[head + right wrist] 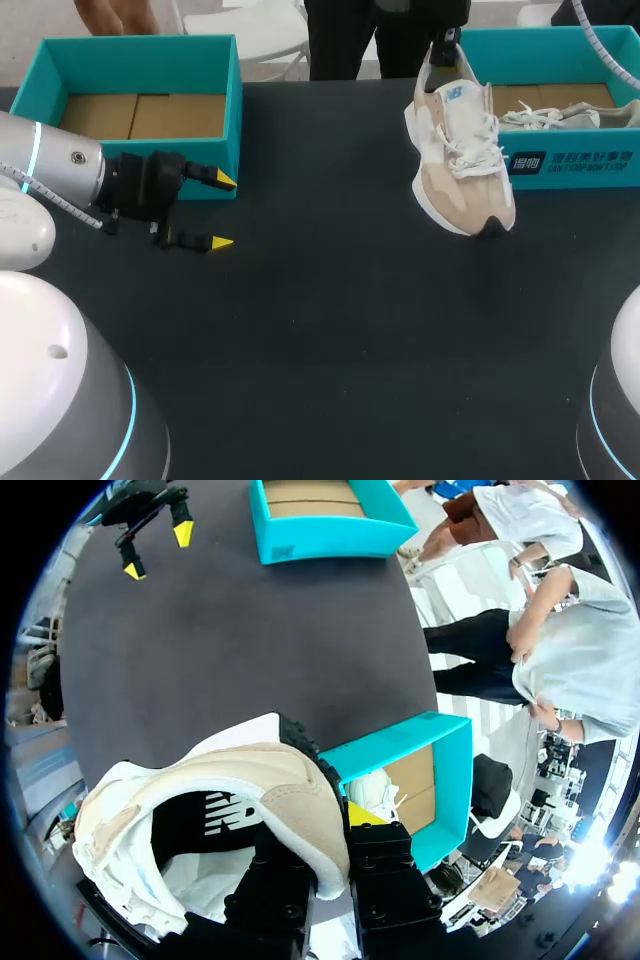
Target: Take the shoe out of the shoebox, open the shoe tongue, remove and reinsert the insole, then place the shoe into the shoebox
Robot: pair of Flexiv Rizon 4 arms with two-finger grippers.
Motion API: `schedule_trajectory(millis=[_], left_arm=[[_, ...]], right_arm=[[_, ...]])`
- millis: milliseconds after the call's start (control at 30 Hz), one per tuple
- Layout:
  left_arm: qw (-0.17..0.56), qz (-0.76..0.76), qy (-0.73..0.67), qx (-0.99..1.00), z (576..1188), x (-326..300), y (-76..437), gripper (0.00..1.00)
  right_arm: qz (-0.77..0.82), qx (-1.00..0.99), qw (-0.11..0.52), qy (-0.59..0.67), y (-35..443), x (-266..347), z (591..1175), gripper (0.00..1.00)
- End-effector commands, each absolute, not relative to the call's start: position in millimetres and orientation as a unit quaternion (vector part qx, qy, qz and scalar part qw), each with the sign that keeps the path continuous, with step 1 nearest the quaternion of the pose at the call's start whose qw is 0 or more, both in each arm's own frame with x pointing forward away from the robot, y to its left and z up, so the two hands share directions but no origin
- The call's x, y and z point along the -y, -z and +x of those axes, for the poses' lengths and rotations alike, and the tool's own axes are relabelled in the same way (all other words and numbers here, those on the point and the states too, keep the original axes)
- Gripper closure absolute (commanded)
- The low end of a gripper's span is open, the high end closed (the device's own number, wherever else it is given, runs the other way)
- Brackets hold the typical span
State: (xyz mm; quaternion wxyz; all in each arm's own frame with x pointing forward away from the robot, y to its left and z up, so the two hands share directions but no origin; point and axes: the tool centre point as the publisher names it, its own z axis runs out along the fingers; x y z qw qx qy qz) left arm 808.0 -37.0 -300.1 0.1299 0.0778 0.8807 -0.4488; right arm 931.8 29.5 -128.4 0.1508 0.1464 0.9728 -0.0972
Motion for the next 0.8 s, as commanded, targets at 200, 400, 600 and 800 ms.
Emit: schedule_trajectory(millis=[200, 400, 600, 800], left_arm=[[0.13, 0.078, 0.447, -0.881, 807.4, 37.3, 300.0, 0.0], [0.13, 0.078, 0.447, -0.881, 807.4, 37.3, 300.0, 0.0], [0.13, 0.078, 0.447, -0.881, 807.4, 37.3, 300.0, 0.0], [0.13, 0.078, 0.447, -0.881, 807.4, 37.3, 300.0, 0.0]], right_arm=[[0.167, -0.967, 0.154, 0.115, 131.2, -8.2, 958.6, 1.0], [0.152, -0.966, 0.164, 0.13, 134.4, 35.3, 998.8, 1.0], [0.139, -0.969, 0.153, 0.133, 137.7, 89.6, 1037.8, 1.0], [0.143, -0.967, 0.145, 0.153, 143.4, 153.4, 1075.5, 1.0]])
